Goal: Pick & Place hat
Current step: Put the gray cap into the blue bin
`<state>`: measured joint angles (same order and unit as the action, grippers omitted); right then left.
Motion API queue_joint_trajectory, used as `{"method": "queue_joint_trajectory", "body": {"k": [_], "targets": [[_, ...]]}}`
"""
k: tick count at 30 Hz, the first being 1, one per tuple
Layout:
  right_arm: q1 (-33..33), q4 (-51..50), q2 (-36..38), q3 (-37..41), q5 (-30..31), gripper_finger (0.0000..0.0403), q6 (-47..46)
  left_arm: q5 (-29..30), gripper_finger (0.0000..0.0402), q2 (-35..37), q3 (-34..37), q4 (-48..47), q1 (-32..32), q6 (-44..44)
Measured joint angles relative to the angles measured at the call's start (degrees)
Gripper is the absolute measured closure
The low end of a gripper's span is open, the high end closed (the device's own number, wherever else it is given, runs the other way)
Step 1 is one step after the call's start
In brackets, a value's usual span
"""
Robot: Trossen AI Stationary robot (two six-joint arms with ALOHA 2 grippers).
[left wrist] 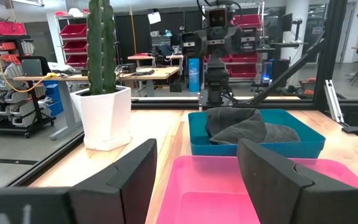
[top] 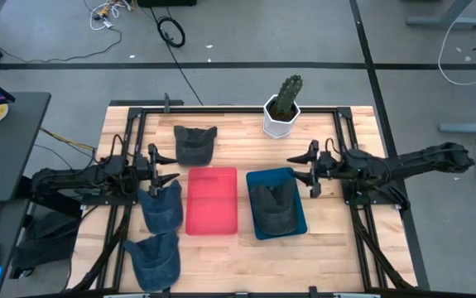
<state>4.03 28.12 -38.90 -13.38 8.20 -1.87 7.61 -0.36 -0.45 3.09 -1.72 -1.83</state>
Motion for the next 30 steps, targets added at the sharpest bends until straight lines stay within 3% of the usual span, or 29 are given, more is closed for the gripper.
{"method": "queue_joint_trajectory", "body": {"k": [19, 30], "targets": [[0.3, 8.3, 14.1, 12.4, 0.0, 0.0199, 1.2, 0.0, 0.0174, 0.0, 0.0, 0.0, 0.0, 0.0], [0.3, 7.3, 22.2, 12.5, -0.2, 0.0199, 8.4, 0.0, 0.0174, 0.0, 0.0, 0.0, 0.0, 0.0]]}}
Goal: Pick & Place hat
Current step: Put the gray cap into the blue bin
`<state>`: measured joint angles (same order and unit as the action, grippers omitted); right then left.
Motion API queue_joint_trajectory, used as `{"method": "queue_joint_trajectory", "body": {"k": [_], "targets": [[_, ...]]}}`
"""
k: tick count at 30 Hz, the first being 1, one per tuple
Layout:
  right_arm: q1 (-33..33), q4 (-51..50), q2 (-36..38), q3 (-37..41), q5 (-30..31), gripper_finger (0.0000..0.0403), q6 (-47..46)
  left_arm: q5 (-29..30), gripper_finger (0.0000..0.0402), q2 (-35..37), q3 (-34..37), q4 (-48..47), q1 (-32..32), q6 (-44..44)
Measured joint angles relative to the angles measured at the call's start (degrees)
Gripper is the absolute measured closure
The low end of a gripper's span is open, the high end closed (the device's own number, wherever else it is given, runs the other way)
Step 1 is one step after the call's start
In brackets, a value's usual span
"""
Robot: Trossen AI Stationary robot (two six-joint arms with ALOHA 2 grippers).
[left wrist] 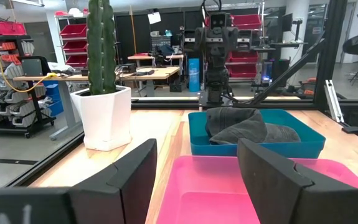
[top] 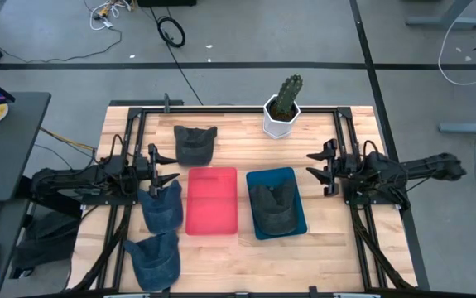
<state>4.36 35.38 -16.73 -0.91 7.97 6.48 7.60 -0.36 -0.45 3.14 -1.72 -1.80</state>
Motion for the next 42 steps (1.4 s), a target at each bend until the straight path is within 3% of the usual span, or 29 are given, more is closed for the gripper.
{"method": "queue_joint_trajectory", "body": {"k": [15, 25, 33, 42], "targets": [[0.0, -17.5, 9.4, 0.0, 0.0, 0.0199, 4.8, 0.0, 0.0174, 0.0, 0.0, 0.1, 0.0, 1.1], [-0.1, -33.8, 10.7, -0.1, 0.4, 0.0199, 3.0, 1.9, 0.0174, 0.0, 0.0, 4.1, 0.0, 1.1], [-0.8, -33.3, 10.3, -0.1, 0.2, 0.0199, 4.5, 3.3, 0.0174, 0.0, 0.0, 3.5, 0.0, 1.1], [-0.8, -29.9, 10.4, -0.1, 0.2, 0.0199, -6.1, 8.6, 0.0175, 0.0, 0.0, 4.0, 0.0, -5.3]]}}
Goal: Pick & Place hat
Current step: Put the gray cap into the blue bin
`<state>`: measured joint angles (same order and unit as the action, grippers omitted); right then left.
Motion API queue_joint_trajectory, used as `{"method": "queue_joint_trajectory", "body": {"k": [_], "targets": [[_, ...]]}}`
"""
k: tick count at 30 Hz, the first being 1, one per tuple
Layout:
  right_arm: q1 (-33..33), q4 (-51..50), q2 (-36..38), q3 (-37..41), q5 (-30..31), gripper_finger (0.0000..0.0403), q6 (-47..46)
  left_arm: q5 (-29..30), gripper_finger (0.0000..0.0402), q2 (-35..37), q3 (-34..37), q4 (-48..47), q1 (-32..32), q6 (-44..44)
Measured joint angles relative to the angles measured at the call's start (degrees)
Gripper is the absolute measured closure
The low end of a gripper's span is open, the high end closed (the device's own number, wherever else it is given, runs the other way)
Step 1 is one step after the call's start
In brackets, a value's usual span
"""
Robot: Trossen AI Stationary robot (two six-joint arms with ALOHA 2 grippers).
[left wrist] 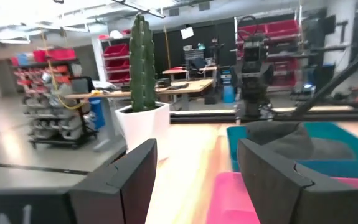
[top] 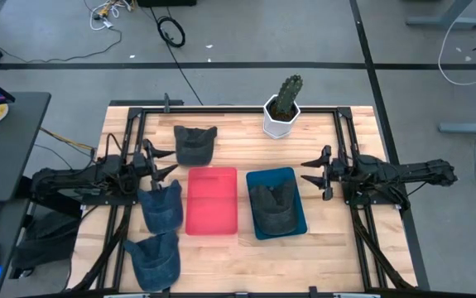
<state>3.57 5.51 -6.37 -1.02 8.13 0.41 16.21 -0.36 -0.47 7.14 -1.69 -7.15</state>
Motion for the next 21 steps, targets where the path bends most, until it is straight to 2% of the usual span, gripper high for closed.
{"method": "queue_joint_trajectory", "body": {"k": [13, 18, 21], "targets": [[0.0, 0.0, 0.0, 0.0, 0.0, 0.0199, -1.5, 20.9, 0.0175, 0.0, 0.0, 4.7, 0.0, -7.0], [0.0, 0.0, 0.0, 0.0, 0.0, 0.0199, -1.5, 24.7, 0.0175, 0.0, 0.0, 4.6, -0.4, -6.8], [0.0, 0.0, 0.0, 0.0, 0.0, 0.0199, -1.5, 25.1, 0.0175, 0.0, 0.0, 4.8, -1.2, -3.6]]}}
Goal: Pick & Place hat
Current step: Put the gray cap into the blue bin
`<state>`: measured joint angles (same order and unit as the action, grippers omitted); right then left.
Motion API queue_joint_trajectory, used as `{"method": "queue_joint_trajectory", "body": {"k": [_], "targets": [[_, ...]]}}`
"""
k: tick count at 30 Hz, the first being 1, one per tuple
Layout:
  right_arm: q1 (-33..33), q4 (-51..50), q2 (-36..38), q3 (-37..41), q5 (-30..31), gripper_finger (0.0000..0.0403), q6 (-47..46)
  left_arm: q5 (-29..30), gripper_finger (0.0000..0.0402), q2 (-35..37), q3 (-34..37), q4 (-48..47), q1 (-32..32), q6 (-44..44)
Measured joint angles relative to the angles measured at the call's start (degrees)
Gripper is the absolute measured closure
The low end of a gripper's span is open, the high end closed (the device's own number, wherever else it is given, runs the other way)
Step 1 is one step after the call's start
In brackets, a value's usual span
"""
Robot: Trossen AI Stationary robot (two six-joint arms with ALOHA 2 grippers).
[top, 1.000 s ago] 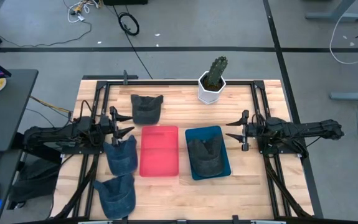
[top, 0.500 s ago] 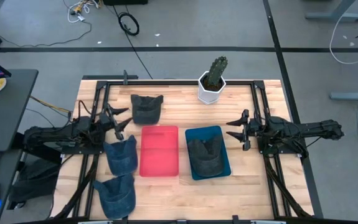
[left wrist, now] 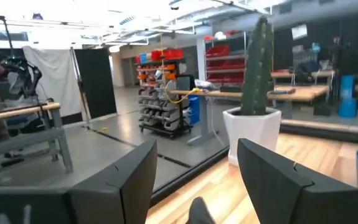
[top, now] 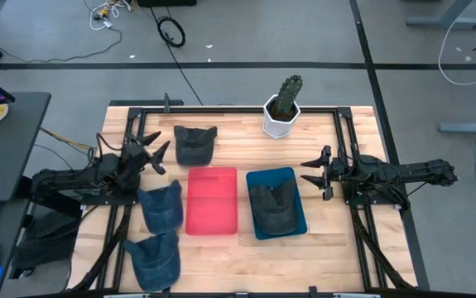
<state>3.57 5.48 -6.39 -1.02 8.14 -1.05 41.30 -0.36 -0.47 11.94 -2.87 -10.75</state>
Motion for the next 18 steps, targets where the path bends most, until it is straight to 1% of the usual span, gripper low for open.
{"method": "queue_joint_trajectory", "body": {"k": [3, 6, 9, 13, 15, 18], "targets": [[0.0, 0.0, 0.0, 0.0, 0.0, 0.0199, 0.0, 0.0, 0.0175, 0.0, -0.2, 0.5, -1.4, 3.1], [0.0, 0.0, 0.0, 0.0, 0.0, 0.0199, 0.0, -0.7, 0.0176, -0.7, -2.3, -2.8, -3.2, 6.0], [0.0, 0.0, 0.0, 0.0, 0.0, 0.0199, 0.0, -2.3, 0.0181, -2.9, -6.1, -8.2, -4.8, 9.4], [0.0, 0.0, 0.0, 0.0, 0.0, 0.0199, 0.0, -3.0, 0.0189, -8.6, -13.1, -17.7, -7.3, 16.4], [0.0, 0.0, 0.0, 0.0, 0.0, 0.0199, 0.0, -4.9, 0.0193, -12.6, -17.2, -22.9, -8.7, 18.9], [0.0, 0.0, 0.0, 0.0, 0.0, 0.0199, 0.0, -6.4, 0.0195, -19.5, -23.7, -29.6, -10.8, 19.5]]}}
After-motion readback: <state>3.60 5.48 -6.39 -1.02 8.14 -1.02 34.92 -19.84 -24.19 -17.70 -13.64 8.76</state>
